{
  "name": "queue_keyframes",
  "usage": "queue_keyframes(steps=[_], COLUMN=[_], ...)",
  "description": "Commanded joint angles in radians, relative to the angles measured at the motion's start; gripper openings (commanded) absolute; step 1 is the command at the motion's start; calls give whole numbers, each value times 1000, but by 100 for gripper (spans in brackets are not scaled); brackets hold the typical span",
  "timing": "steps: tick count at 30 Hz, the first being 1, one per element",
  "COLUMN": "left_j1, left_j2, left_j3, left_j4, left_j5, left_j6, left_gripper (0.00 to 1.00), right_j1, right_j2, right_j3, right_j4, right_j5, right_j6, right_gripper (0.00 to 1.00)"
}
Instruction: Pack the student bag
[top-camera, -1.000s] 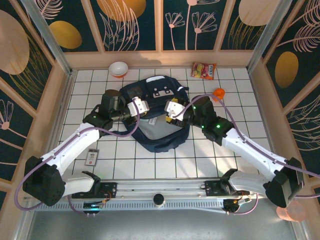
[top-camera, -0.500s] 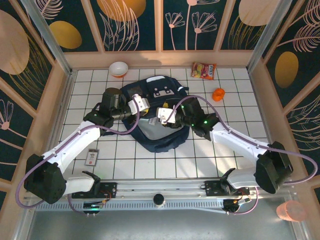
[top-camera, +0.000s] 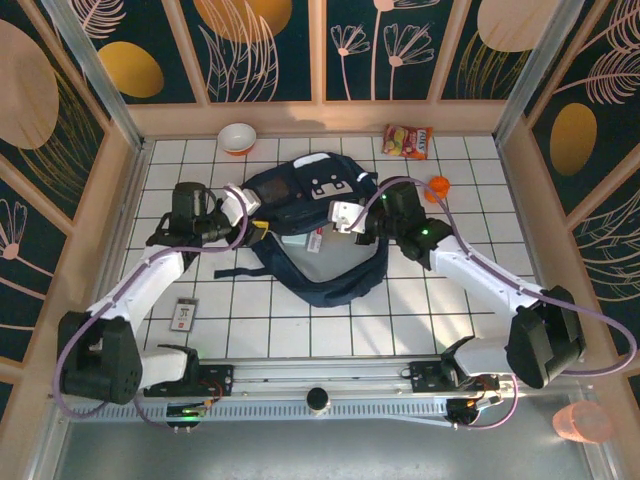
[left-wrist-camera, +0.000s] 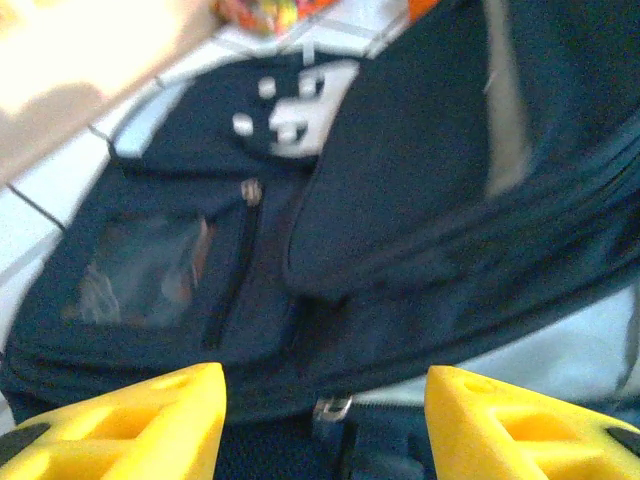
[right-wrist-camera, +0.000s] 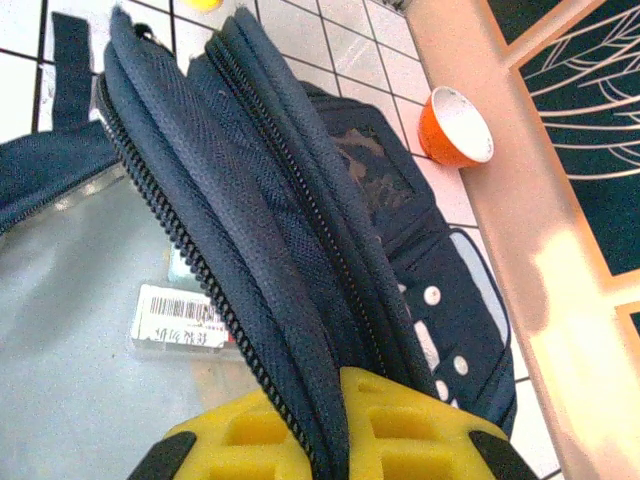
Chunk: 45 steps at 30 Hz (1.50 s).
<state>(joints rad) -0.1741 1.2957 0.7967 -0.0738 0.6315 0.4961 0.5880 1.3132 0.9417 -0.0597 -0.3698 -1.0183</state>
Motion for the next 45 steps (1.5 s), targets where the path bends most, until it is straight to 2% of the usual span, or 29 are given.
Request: queue_keyframes(steps=[1,6,11,19,21,25,31,33,36,39,43,45], left_j1=[23,22,22,-21,-30,-38,-40,-41,-41,-22,-14,-15], left_j2=[80,224,321,374,361,332,296,289,278,253,285,312], left_j3=[-7,83,137,169,154,106,65,58,45,11,33,58], left_j4=[-20,-135,-154,-265,-253,-175,-88,-69,-61,-5,26,19], left_j5=[36,59,84,187,215,238,212,190,112,98,134,143], left_j6=[84,270,316,400,385,319,226,194,163,116,41,21], left_gripper=[57,65,66,49,42,41,29,31,45,53,54,50], right_j1=[-9,-14,-14,-15,-14,-15,-15,-15,-16,-16,-16,-16], right_j2=[-43,-38,-35,-20,-15,-12,-12,-14,-21,-28,-28,-29], right_j3=[30,32,29,13,7,-9,-18,-20,-24,-27,-21,-20], right_j4=[50,69,69,96,96,114,115,114,110,103,97,98], right_j5=[-85,-92,-95,-81,-75,-65,-51,-48,-46,-49,-58,-61], right_j6=[31,47,53,101,110,129,140,142,140,134,135,142], right_gripper=[0,0,0,0,0,0,0,0,0,0,0,0])
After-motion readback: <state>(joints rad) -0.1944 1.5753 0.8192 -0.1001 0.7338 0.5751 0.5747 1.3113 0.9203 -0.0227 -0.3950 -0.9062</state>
